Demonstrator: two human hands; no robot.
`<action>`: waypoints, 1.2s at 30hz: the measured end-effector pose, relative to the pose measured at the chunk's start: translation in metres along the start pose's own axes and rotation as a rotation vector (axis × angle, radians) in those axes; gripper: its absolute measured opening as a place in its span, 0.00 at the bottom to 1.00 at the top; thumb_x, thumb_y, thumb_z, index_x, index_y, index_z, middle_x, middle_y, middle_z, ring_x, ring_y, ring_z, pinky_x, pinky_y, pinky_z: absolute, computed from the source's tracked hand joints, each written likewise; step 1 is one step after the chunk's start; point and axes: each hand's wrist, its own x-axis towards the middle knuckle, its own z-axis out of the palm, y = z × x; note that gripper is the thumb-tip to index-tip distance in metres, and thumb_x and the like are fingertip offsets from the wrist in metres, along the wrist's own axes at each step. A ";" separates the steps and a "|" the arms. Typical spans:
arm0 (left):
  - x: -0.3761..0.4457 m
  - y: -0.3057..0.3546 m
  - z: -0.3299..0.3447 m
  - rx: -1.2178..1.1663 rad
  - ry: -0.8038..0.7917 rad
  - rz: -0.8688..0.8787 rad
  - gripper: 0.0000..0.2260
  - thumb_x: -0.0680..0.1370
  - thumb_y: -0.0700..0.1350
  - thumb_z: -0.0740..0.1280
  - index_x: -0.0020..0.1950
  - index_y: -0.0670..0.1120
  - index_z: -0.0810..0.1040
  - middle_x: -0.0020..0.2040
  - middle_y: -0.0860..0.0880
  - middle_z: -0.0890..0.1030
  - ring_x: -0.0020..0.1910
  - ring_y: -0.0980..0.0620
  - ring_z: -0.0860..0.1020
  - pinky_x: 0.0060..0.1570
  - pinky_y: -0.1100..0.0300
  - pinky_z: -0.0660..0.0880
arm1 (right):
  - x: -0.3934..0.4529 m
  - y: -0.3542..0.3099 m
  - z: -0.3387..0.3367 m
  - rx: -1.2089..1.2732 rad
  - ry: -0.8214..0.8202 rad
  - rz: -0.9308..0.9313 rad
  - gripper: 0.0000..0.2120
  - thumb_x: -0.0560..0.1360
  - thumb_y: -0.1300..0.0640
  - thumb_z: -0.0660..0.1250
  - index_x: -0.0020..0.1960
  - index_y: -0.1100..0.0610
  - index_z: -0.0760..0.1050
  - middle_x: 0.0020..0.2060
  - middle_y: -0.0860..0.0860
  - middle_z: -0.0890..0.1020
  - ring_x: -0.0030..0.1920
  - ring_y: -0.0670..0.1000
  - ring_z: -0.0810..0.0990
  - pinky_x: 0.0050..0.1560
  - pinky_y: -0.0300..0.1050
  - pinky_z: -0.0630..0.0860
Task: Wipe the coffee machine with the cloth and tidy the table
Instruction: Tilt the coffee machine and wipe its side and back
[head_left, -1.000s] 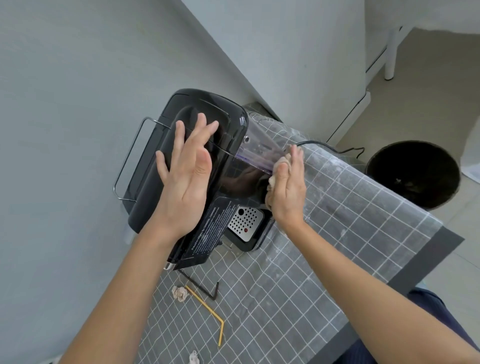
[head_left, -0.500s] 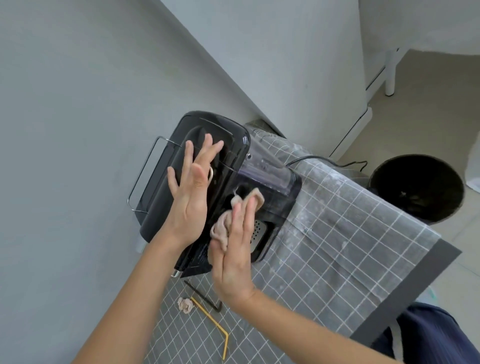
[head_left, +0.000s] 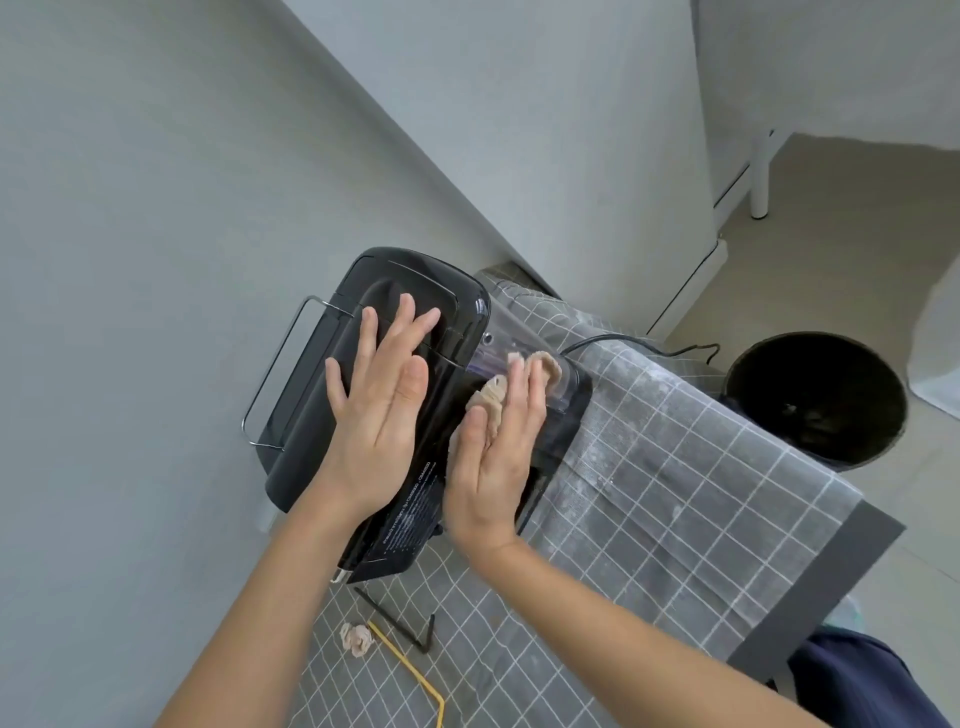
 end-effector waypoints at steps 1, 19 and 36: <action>0.000 0.000 0.000 0.002 -0.003 0.000 0.19 0.82 0.55 0.43 0.73 0.65 0.58 0.77 0.65 0.51 0.76 0.65 0.39 0.71 0.47 0.30 | 0.018 -0.006 0.000 -0.011 0.032 -0.028 0.25 0.82 0.50 0.54 0.77 0.57 0.62 0.78 0.52 0.60 0.79 0.47 0.54 0.77 0.44 0.54; -0.001 -0.001 0.001 0.002 0.006 0.010 0.19 0.81 0.57 0.43 0.72 0.66 0.58 0.77 0.66 0.52 0.76 0.65 0.40 0.71 0.45 0.31 | 0.012 0.072 -0.036 -0.125 0.028 0.421 0.26 0.84 0.50 0.49 0.80 0.57 0.51 0.79 0.50 0.55 0.78 0.44 0.53 0.79 0.44 0.50; -0.001 -0.004 0.002 -0.019 0.017 0.007 0.21 0.81 0.59 0.42 0.74 0.64 0.58 0.77 0.65 0.52 0.76 0.66 0.40 0.72 0.44 0.31 | -0.014 0.014 -0.013 -0.028 -0.119 -0.017 0.28 0.83 0.54 0.51 0.80 0.61 0.49 0.80 0.53 0.50 0.80 0.48 0.45 0.79 0.43 0.45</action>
